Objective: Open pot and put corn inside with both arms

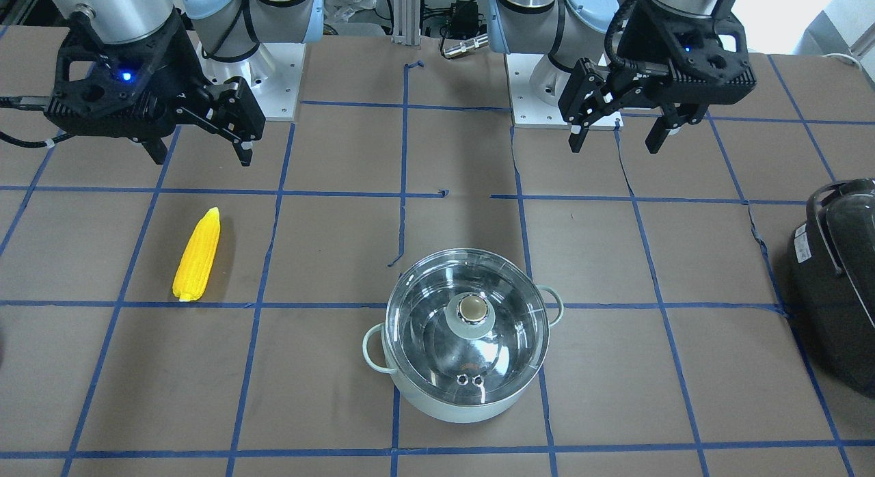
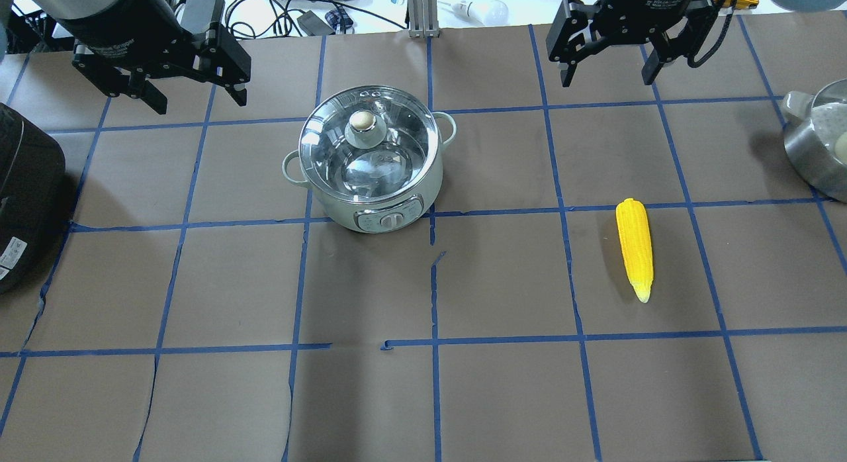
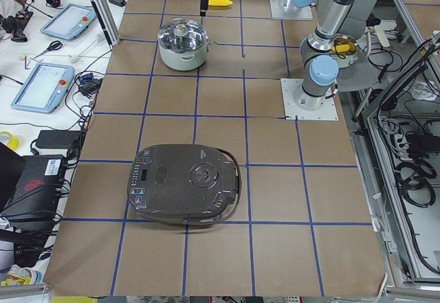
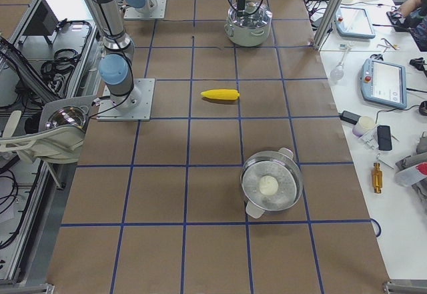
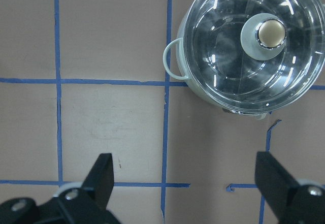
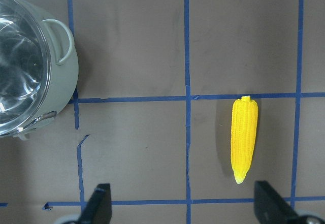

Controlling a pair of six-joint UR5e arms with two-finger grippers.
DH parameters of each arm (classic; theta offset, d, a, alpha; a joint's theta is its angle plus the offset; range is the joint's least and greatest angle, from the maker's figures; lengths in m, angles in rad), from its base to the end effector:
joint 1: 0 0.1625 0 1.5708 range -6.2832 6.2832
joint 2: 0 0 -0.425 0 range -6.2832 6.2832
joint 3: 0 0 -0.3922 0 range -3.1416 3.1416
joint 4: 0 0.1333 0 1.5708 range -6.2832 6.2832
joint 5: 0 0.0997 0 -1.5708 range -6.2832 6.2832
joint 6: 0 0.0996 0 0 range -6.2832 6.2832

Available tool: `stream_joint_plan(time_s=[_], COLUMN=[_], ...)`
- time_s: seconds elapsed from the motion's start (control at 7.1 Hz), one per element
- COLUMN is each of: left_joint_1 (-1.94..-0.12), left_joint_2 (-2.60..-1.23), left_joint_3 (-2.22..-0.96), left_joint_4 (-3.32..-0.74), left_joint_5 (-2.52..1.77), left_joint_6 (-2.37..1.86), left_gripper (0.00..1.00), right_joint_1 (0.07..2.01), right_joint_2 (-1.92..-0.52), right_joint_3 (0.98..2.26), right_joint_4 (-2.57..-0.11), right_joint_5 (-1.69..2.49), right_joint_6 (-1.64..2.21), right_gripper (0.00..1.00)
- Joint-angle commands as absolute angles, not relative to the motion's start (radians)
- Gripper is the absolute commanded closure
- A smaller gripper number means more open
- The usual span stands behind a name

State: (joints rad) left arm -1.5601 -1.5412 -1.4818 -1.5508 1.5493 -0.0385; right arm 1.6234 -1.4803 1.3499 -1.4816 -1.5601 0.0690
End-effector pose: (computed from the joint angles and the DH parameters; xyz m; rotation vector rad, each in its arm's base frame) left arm -0.1302 -0.4908 0.5489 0.0742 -3.1099 0.2154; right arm 0.1621 -0.5232 0.5414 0.0253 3.1277 -0.0633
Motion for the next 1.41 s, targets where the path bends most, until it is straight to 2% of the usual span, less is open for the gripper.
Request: stream_joint_plan(time_s=[0.0, 1.27], left_joint_1=[-1.56, -1.56], left_joint_2=[-1.542, -1.543], left_joint_3=[-1.483, -1.482], left_joint_4=[-1.552, -1.554], left_joint_5=[1.549, 1.549], left_joint_6=[-0.038, -0.04], left_gripper=[0.0, 0.0], right_joint_1=[1.623, 1.595], right_joint_2=[-1.477, -1.477], right_joint_3=[1.35, 1.348], right_joint_4=[-1.485, -1.488], right_joint_5=[-1.56, -1.545], right_joint_6=[0.06, 0.054], right_gripper=[0.0, 0.0])
